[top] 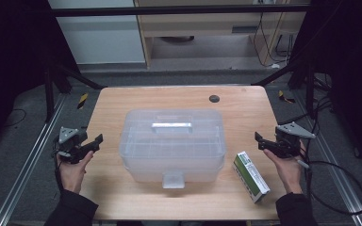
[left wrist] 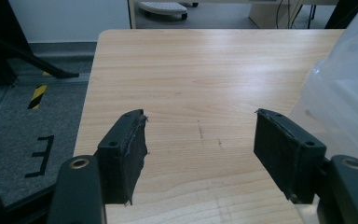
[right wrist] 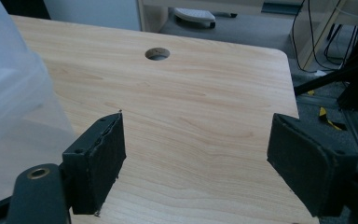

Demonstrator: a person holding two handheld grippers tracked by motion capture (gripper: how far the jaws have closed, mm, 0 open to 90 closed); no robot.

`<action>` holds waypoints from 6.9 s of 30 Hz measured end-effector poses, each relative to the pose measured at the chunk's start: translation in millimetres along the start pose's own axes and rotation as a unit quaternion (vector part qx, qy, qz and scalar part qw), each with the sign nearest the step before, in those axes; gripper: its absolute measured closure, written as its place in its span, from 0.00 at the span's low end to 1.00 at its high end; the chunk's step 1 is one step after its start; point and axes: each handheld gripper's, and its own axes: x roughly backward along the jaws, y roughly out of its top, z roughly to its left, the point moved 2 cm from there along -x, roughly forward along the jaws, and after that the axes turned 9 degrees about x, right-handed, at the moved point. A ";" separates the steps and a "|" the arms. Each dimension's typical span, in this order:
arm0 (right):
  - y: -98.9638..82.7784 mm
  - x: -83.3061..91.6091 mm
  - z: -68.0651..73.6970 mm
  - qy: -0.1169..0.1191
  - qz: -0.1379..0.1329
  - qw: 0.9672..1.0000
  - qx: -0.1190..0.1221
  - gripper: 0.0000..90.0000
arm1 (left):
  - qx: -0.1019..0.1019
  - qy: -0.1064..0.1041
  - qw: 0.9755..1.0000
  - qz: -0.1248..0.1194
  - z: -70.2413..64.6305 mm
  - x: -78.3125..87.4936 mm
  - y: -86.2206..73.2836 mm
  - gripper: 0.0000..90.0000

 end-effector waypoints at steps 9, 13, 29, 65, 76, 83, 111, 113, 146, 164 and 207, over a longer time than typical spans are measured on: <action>10.3 14.4 6.5 0.010 -0.011 1.000 0.001 0.21 | -0.029 -0.016 0.999 -0.005 -17.1 12.1 10.4 0.34; 14.0 18.1 9.1 0.016 -0.012 1.000 0.003 0.21 | -0.040 -0.017 0.999 -0.008 -21.4 16.0 12.8 0.33; 28.2 29.7 24.4 0.044 -0.017 0.999 0.027 0.20 | -0.067 -0.041 0.997 -0.010 -39.7 30.2 23.1 0.31; 20.7 22.5 21.4 0.054 0.007 0.998 0.039 0.19 | -0.218 -0.100 0.971 -0.019 -110.7 46.8 74.1 0.32; 19.4 20.6 22.2 0.058 0.011 0.998 0.039 0.19 | -0.248 -0.107 0.963 -0.002 -127.4 42.6 78.1 0.32; 17.8 19.8 20.4 0.057 0.014 0.997 0.040 0.19 | -0.277 -0.114 0.954 0.009 -138.7 46.6 79.7 0.33; 16.3 19.7 18.2 0.060 0.020 0.997 0.042 0.18 | -0.374 -0.115 0.919 0.048 -184.8 41.4 62.9 0.35; 16.2 19.3 18.5 0.061 0.020 0.997 0.042 0.18 | -0.379 -0.115 0.917 0.048 -187.1 40.0 62.6 0.36; 14.5 16.1 20.7 0.068 0.028 0.996 0.049 0.17 | -0.474 -0.097 0.872 0.076 -220.7 17.6 69.7 0.44; 13.9 15.4 21.0 0.073 0.030 0.996 0.051 0.18 | -0.520 -0.083 0.845 0.097 -232.5 4.9 68.2 0.53; 15.3 14.9 28.7 0.099 0.033 0.993 0.060 0.31 | -0.602 -0.051 0.787 0.122 -244.1 -0.2 64.8 0.79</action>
